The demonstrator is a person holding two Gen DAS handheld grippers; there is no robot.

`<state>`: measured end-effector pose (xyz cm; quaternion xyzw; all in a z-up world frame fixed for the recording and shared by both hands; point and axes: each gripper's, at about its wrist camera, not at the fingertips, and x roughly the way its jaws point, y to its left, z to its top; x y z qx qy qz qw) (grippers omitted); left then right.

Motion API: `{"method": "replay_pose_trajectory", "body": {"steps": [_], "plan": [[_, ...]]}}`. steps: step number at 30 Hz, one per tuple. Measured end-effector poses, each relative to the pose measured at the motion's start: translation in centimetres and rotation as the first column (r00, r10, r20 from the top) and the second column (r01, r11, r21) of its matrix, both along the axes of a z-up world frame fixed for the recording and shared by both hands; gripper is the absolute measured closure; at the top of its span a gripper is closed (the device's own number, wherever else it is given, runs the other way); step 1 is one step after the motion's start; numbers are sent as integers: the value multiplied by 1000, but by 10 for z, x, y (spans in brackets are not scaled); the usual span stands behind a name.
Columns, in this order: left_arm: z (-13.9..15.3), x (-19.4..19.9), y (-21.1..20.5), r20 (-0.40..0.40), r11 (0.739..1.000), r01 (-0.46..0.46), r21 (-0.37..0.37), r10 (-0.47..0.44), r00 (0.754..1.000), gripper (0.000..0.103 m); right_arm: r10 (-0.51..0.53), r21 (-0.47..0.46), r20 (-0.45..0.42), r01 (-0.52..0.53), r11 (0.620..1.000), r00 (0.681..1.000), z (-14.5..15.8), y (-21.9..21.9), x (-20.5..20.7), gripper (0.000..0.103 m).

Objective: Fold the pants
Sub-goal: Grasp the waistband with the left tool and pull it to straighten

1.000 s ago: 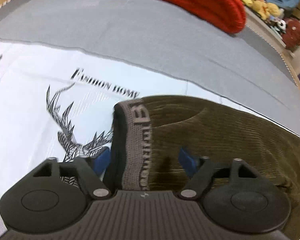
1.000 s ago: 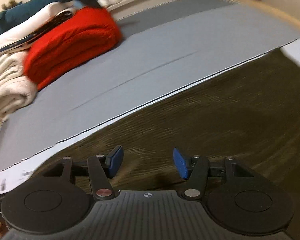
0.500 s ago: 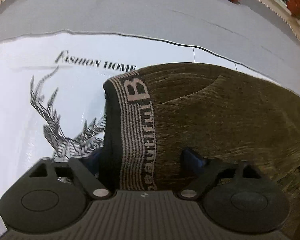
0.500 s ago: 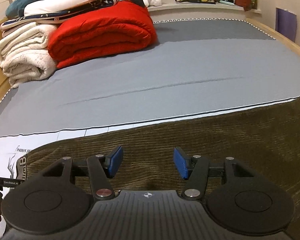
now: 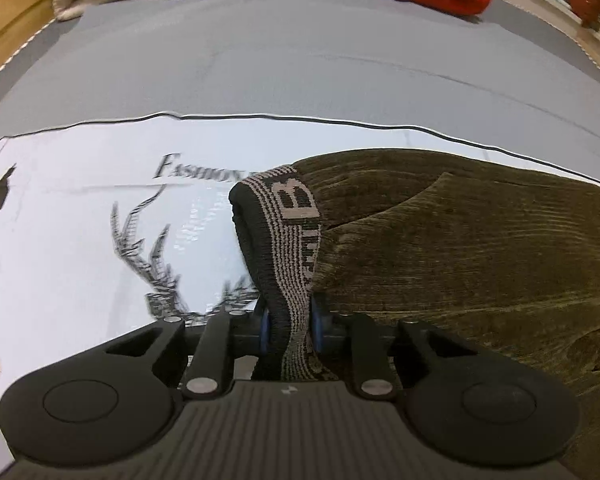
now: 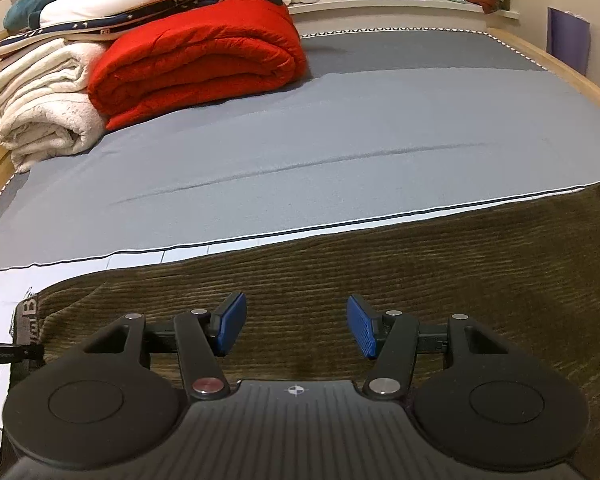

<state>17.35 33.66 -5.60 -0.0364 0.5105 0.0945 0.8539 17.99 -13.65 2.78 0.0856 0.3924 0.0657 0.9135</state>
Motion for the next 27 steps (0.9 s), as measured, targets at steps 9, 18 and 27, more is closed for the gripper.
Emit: {"method": "replay_pose_trajectory", "body": {"steps": [9, 18, 27], "plan": [[16, -16, 23, 11, 992, -41, -122, 43, 999, 38, 7, 10, 11, -7, 1000, 1000, 9, -4, -7, 45], [-6, -43, 35, -123, 971, -34, -237, 5, 992, 31, -10, 31, 34, 9, 999, 999, 20, -21, -19, 44], [-8, -53, 11, -138, 992, 79, -98, -92, 986, 33, -15, 32, 34, 14, 999, 999, 21, -33, -24, 44]]}}
